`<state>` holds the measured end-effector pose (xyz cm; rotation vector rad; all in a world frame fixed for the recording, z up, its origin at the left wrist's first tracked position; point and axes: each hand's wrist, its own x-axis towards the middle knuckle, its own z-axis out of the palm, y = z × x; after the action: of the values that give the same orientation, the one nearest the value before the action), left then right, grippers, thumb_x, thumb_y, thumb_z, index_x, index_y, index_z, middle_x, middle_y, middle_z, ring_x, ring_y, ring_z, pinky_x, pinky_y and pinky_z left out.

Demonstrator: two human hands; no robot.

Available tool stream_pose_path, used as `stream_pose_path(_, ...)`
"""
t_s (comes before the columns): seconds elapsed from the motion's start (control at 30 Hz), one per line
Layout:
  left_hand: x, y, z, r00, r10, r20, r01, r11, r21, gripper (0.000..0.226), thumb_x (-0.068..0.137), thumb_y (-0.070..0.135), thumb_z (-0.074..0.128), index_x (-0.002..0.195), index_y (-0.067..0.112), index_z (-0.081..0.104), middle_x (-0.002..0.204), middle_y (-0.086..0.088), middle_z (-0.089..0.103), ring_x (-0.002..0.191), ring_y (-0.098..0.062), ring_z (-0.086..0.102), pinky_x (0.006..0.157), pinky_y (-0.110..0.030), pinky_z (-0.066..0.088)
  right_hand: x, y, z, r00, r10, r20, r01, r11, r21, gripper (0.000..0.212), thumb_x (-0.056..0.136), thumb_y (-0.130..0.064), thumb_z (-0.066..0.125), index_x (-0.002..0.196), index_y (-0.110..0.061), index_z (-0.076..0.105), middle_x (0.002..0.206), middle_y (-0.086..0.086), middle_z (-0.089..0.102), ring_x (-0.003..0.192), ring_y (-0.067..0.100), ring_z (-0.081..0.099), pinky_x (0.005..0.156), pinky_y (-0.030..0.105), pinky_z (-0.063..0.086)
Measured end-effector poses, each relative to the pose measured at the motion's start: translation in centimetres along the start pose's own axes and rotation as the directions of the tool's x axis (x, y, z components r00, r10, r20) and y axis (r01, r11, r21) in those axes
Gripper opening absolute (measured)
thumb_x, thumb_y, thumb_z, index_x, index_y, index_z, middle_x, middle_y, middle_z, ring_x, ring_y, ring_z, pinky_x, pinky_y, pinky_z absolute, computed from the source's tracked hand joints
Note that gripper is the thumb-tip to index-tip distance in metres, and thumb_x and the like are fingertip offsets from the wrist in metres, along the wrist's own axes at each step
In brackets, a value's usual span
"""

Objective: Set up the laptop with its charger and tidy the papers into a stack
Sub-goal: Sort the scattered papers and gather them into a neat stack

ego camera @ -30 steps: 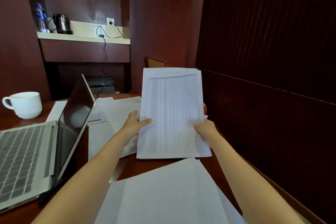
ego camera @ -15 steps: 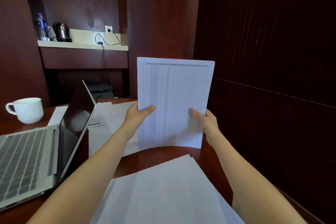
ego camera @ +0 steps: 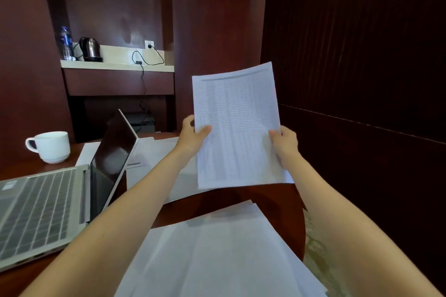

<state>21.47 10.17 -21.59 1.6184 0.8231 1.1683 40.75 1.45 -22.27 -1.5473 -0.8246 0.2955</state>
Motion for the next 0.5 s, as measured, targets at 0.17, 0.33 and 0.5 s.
stream_pose_path(0.17, -0.1, 0.4, -0.5, 0.988, 0.155, -0.029, -0.135, 0.927, 0.349, 0.083, 0.088, 0.017, 0.063, 0.149, 0.019, 0.006, 0.15, -0.012, 0.016, 0.136, -0.028, 0.026, 0.11, -0.041, 0.028, -0.2, -0.6, -1.4, 0.976, 0.197, 0.096, -0.176, 0.965, -0.193, 0.027, 0.093, -0.008, 0.05, 0.117, -0.001, 0.059, 0.107, 0.014, 0.062, 0.097, 0.031, 0.06, 0.086, 0.038, 0.049)
stream_pose_path(0.33, -1.9, 0.8, -0.2, 0.95, 0.297, 0.093, -0.238, 0.498, 0.834, 0.076, 0.088, 0.032, 0.061, 0.148, 0.024, 0.014, 0.154, -0.015, 0.002, 0.142, -0.032, 0.0, 0.113, -0.047, 0.004, -2.0, -0.6, -2.7, 0.909, 0.274, 0.313, -0.149, 0.917, -0.369, 0.026, 0.094, -0.009, 0.05, 0.118, -0.004, 0.058, 0.093, 0.008, 0.064, 0.071, 0.017, 0.057, 0.059, 0.028, 0.043)
stream_pose_path(0.5, -3.0, 2.1, 0.7, 0.891, 0.311, 0.33, -0.399, 0.19, 0.897, 0.077, 0.09, 0.035, 0.057, 0.149, 0.026, 0.01, 0.156, -0.013, -0.008, 0.143, -0.031, -0.014, 0.113, -0.051, -0.004, -2.6, -1.7, -2.4, 0.845, 0.276, 0.459, 0.07, 0.792, -0.606, 0.027, 0.096, -0.018, 0.05, 0.116, -0.004, 0.06, 0.117, 0.011, 0.062, 0.105, 0.026, 0.059, 0.099, 0.04, 0.044)
